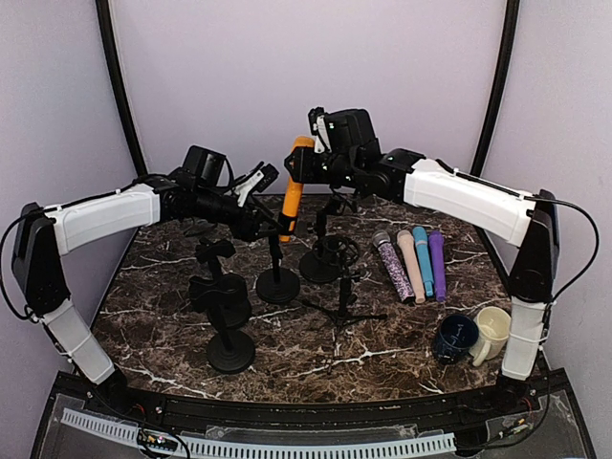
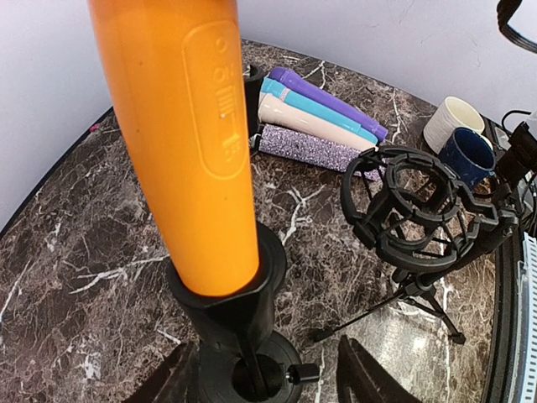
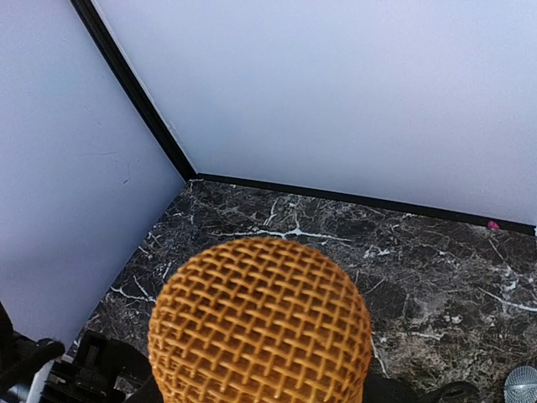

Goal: Remove the microphone from the stand
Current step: Hold the microphone stand with the microphone at the center of the board, then remove the microphone from the microphone stand.

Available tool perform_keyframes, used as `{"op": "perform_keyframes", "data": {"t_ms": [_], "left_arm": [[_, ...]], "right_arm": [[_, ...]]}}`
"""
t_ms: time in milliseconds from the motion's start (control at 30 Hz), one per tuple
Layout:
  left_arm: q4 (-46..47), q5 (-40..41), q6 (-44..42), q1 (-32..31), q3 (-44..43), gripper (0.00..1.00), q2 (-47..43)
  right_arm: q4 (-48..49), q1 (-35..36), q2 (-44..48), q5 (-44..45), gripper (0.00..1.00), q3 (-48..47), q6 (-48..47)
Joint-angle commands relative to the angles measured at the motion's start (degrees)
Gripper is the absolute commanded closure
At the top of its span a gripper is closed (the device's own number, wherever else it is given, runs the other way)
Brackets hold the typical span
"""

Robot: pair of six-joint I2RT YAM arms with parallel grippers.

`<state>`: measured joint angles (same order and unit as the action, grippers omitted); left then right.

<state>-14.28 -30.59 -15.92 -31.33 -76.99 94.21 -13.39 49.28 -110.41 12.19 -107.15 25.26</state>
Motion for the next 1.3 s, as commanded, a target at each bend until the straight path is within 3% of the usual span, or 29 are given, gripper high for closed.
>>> {"op": "perform_keyframes", "data": {"t_ms": [0,200,400,633,1033,1267], "left_arm": [[-2.77,-0.71,-2.04,-0.04,-2.3,0.41,0.53],[-3.5,1.49,-3.1,-0.35,-2.57,0.44,1.69],[-3.58,2.53,-3.56,-0.56,-2.28,0.6,2.28],[-2.6,3.37,-3.68,-0.72,-1.54,0.59,2.57],[-1.89,4.15,-3.93,-0.83,0.34,0.88,2.29],[-1.35,4.39,-3.7,-0.96,2.14,1.0,1.32]], "right_arm": [[2.81,-0.4,-0.16,-0.59,0.64,-1.85,-0.25],[3.4,-0.4,0.65,-0.88,0.74,-1.08,-0.58],[3.94,-0.32,1.47,-1.11,0.79,0.19,-0.85],[4.2,0.18,2.3,-0.45,0.81,1.1,-1.45],[5.8,1.37,4.85,2.63,0.89,3.19,-1.94],[6.73,1.96,6.41,4.24,1.0,4.52,-2.7]]}}
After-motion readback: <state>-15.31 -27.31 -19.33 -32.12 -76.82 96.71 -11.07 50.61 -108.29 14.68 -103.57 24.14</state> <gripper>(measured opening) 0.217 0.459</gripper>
